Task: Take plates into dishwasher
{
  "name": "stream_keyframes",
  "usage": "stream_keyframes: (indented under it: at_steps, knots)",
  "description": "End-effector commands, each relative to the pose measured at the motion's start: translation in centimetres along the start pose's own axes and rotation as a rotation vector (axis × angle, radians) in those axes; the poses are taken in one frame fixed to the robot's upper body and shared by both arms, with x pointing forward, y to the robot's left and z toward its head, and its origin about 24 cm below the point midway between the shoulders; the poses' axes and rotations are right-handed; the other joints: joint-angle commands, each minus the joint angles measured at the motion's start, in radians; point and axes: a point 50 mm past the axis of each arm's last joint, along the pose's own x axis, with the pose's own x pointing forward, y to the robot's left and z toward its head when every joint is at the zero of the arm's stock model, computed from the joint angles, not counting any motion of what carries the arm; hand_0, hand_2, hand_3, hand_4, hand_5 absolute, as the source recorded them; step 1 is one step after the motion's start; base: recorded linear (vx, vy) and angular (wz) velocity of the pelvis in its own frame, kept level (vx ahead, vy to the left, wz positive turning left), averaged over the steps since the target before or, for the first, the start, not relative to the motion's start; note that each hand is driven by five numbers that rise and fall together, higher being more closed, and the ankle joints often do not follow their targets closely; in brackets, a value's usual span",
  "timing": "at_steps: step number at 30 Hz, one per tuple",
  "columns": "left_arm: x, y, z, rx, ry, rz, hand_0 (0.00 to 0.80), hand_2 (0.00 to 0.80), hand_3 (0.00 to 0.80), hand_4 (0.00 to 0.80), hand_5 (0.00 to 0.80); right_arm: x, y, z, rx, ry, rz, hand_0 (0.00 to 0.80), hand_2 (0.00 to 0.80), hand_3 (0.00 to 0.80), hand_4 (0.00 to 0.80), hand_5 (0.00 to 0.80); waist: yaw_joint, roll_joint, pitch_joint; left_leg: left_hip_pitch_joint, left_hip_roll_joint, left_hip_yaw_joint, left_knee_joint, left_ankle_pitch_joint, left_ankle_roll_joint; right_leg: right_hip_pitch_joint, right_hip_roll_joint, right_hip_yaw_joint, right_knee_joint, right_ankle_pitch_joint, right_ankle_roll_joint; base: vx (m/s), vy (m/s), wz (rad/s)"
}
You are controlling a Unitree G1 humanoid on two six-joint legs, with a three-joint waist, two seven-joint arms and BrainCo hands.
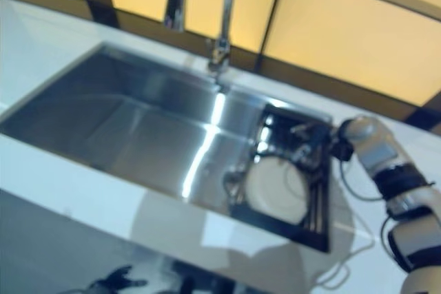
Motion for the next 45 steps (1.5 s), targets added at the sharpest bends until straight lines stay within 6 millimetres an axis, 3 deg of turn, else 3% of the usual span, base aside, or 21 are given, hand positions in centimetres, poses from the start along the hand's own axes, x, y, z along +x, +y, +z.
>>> stream_keyframes:
  at_steps: [1,20,39,45]
  knots:
    - [0.1,0.6,1.3,0.087,-0.053,0.012,0.0,0.0,0.0,0.0,0.0,-1.1,-2.5,2.9,-0.055,-0.036,-0.067,0.0,0.0,0.0,0.0,0.0,0.043,0.024,-0.011,0.039,0.045,0.115,0.032,-0.109,0.001,-0.125,0.003,-0.036,0.165,-0.103,0.034,0.011,-0.013,0.04]
    - [0.3,1.3,4.1,0.036,-0.149,0.043,0.0,0.0,0.0,0.0,0.0,-1.4,-3.7,1.6,-0.03,0.043,-0.087,0.0,0.0,0.0,0.0,0.0,0.052,0.059,0.083,-0.036,0.045,0.096,0.056,-0.102,-0.006,-0.212,-0.003,-0.044,0.225,-0.131,0.011,0.008,-0.009,0.02]
    - [0.4,1.2,5.6,0.001,-0.186,0.051,0.0,0.0,0.0,0.0,0.0,-1.4,-3.7,0.9,-0.048,0.118,-0.038,0.0,0.0,0.0,0.0,0.0,0.05,0.077,0.128,-0.072,0.047,0.103,0.059,-0.095,-0.012,-0.245,-0.003,-0.05,0.241,-0.146,-0.009,0.004,-0.004,0.05]
    - [0.4,1.5,6.0,-0.01,-0.193,0.057,0.0,0.0,0.0,0.0,0.0,-1.2,-3.0,0.0,-0.039,0.168,0.051,0.0,0.0,0.0,0.0,0.0,0.05,0.078,0.137,-0.081,0.046,0.102,0.06,-0.094,-0.011,-0.248,-0.004,-0.051,0.244,-0.151,-0.013,-0.002,0.002,0.02]
